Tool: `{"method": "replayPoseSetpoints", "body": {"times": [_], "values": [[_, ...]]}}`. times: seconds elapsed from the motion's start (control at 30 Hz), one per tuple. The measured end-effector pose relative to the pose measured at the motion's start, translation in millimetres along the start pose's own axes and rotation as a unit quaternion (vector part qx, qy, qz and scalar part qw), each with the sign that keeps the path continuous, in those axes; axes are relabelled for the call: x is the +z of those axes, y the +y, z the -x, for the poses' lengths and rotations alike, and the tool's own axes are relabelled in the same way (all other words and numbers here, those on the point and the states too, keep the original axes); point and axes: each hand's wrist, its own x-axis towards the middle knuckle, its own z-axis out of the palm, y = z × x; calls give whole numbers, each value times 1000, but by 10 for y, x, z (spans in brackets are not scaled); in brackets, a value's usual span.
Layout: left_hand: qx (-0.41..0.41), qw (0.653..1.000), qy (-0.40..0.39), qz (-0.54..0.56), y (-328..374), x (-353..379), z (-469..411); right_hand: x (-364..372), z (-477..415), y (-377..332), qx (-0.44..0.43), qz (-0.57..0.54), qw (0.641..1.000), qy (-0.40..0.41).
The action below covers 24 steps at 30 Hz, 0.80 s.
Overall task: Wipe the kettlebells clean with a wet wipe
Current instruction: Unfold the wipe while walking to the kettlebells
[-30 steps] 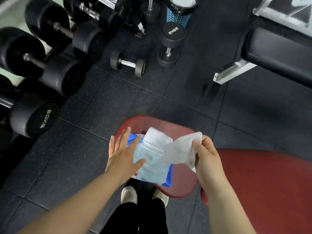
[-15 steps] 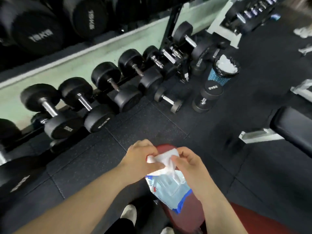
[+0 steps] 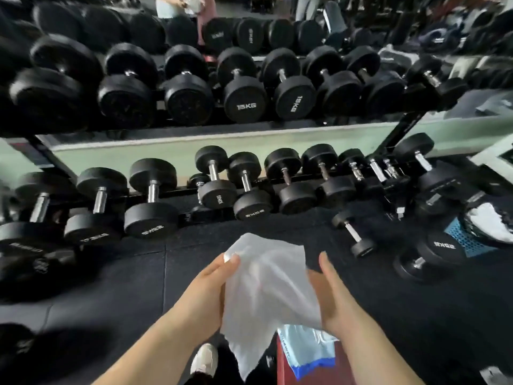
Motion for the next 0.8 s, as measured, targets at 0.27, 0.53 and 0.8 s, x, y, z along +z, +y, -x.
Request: {"method": "replayPoseSetpoints", "body": {"times": [0.27, 0.53, 0.8], "values": [[40, 984, 170, 21, -282, -1144, 970, 973, -329, 723, 38, 257, 953, -156], [28, 965, 250, 77, -823, -2124, 2108, 2249, -342, 1474, 84, 401, 879, -246], [39, 922, 305, 237, -1209, -3105, 3552, 3599, 59, 2667, 128, 330, 877, -325]]}}
